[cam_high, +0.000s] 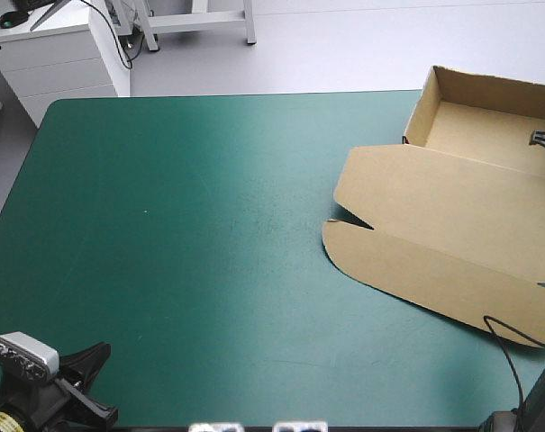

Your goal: Fold the box

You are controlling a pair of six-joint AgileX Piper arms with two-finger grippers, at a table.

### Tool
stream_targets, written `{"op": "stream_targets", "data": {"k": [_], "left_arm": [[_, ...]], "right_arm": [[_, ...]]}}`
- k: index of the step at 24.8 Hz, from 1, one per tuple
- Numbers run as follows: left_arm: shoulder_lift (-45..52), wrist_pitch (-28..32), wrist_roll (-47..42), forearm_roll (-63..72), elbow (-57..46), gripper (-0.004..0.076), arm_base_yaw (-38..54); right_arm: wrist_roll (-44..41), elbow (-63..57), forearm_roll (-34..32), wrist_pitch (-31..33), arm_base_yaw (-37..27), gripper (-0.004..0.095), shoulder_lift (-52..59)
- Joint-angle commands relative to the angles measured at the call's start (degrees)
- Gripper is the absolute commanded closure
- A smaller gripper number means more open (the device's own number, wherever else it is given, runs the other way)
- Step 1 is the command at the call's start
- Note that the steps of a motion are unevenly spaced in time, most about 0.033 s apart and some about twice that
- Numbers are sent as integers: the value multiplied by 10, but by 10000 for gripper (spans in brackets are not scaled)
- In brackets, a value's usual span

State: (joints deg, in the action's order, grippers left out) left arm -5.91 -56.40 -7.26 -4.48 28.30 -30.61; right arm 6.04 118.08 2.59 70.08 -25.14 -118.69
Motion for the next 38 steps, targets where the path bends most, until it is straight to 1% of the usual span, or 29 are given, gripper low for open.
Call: {"op": "stream_targets", "data": {"k": [1,3,5,6,7,8,9,10,11,12,13,14,15,17,19,20,21,22,24,27,28,30,33,35,38], "left_arm": [[-10,41,-5,0,13,731,-3],[-10,41,-5,0,13,731,-3],[-10,41,-5,0,13,731,-3],[-10,41,-5,0,13,731,-3],[-10,41,-5,0,13,731,-3],[-10,41,-5,0,13,731,-3],[-10,41,-6,0,13,731,-3],[-10,41,-6,-1,13,731,-3],[-10,41,-6,-3,13,731,-3],[-10,41,-6,-3,13,731,-3],[-10,41,-6,0,13,731,-3],[-10,41,-6,3,13,731,-3],[-10,42,-6,3,13,731,-3],[-10,42,-6,0,13,731,-3],[-10,42,-6,0,13,731,-3],[-10,42,-6,0,13,731,-3],[-10,42,-6,-1,13,731,-3],[-10,42,-6,-7,13,731,-3],[-10,41,-6,-10,13,731,-3],[-10,41,-6,-11,13,731,-3],[-10,41,-6,-11,13,731,-3],[-10,41,-6,-13,13,731,-3],[-10,41,-6,-22,13,731,-3],[-10,41,-6,-22,13,731,-3],[-10,41,-6,-22,13,731,-3]], "right_arm": [[31,17,1,-34,-6,916,8],[30,17,5,-40,-7,897,3],[30,17,17,-44,-9,858,3],[34,17,21,-41,-11,798,3],[44,17,21,-27,-14,712,3],[46,17,21,-21,-16,646,3],[44,17,25,-9,-23,484,3],[42,17,31,-7,-25,410,3],[42,25,59,-7,-35,237,4],[39,36,83,4,-42,171,4],[38,60,137,15,-56,110,9],[35,65,157,15,-60,108,17],[35,72,173,15,-63,118,35],[35,82,177,15,-63,140,67],[34,84,196,15,-63,191,108],[46,84,226,15,-63,285,148],[49,84,238,15,-61,349,167],[68,81,265,15,-56,486,199],[81,73,301,15,-54,621,227],[118,54,361,15,-36,879,269],[126,46,370,15,-24,925,281],[133,29,369,15,7,916,304],[152,-9,347,10,74,916,341],[152,-40,307,-5,119,916,368],[152,-100,219,-36,191,916,410]]}}
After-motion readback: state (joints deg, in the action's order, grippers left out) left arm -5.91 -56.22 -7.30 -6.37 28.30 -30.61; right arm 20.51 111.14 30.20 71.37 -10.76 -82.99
